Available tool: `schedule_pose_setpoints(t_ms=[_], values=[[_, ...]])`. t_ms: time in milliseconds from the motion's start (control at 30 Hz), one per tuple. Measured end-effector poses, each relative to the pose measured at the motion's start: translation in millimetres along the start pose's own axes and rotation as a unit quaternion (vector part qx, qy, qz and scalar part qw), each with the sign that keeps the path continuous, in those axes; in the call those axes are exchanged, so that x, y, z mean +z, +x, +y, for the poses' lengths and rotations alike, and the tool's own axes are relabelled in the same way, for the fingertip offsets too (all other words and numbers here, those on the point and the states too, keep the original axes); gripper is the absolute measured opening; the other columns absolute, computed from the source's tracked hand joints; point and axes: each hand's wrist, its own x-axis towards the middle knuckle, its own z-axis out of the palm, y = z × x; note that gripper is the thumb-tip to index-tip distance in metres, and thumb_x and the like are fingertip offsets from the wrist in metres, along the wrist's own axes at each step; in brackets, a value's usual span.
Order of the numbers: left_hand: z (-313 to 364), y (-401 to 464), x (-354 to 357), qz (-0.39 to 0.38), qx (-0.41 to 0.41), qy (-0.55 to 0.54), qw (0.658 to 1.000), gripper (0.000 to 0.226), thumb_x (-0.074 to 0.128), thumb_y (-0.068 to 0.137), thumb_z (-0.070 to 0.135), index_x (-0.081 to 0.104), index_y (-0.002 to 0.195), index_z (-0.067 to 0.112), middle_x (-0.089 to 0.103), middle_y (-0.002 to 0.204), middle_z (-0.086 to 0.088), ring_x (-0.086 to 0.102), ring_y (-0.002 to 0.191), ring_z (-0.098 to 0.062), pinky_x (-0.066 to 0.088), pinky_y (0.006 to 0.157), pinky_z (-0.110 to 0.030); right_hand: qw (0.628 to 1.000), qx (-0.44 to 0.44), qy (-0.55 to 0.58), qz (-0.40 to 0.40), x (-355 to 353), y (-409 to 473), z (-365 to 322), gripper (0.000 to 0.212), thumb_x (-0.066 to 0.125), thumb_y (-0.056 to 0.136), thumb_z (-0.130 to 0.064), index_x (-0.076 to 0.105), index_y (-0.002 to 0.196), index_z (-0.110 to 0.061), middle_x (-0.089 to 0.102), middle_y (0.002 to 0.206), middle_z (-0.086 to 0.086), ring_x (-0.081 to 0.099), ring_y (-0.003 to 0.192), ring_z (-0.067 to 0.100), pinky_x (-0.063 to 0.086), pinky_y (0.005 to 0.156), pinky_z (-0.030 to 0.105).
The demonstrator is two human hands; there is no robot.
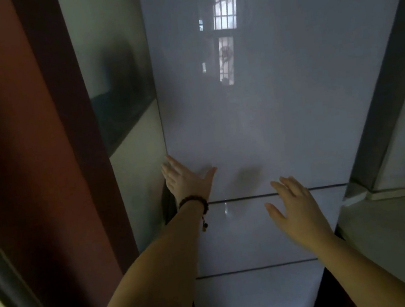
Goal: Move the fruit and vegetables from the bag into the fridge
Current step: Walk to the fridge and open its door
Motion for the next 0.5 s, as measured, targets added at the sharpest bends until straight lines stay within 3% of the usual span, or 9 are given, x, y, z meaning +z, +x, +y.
schedule_pose_setpoints(t_ms=[200,367,500], values=[[2.1,36.4,4.0,0.013,-0.043,-0.113,0.993,0.130,0.086,0.053,0.050,0.000,0.147,0.025,0.030,0.144,-0.015,0.032,0.132,-0.034,0.033,0.107,-0.051,1.000,-0.011,-0.004,-0.004,7.3,4.2,8.5,0.057,0.053,0.092,-0.037,0.036,0.143,-0.016,0.026,0.154,0.004,0.014,0.144,0.020,0.013,0.115,0.033],[-1.8,35.3,0.0,0.011,-0.040,-0.102,0.994,0.121,0.086,0.050,0.052,0.009,0.141,0.030,0.035,0.139,-0.015,0.038,0.126,-0.036,0.041,0.100,-0.053,1.000,0.001,0.001,-0.005,0.9,0.6,15.4,0.057,0.055,0.091,-0.034,0.037,0.142,-0.015,0.028,0.153,0.005,0.016,0.143,0.021,0.015,0.115,0.034],[-3.4,7.4,-4.5,0.049,-0.023,-0.089,0.995,0.123,0.085,0.052,0.052,0.010,0.144,0.019,0.035,0.138,-0.019,0.038,0.125,-0.038,0.040,0.101,-0.052,1.000,0.001,-0.001,0.001,-9.4,-4.0,19.3,0.056,0.057,0.091,-0.032,0.040,0.141,-0.013,0.031,0.151,0.009,0.019,0.143,0.024,0.018,0.116,0.039]])
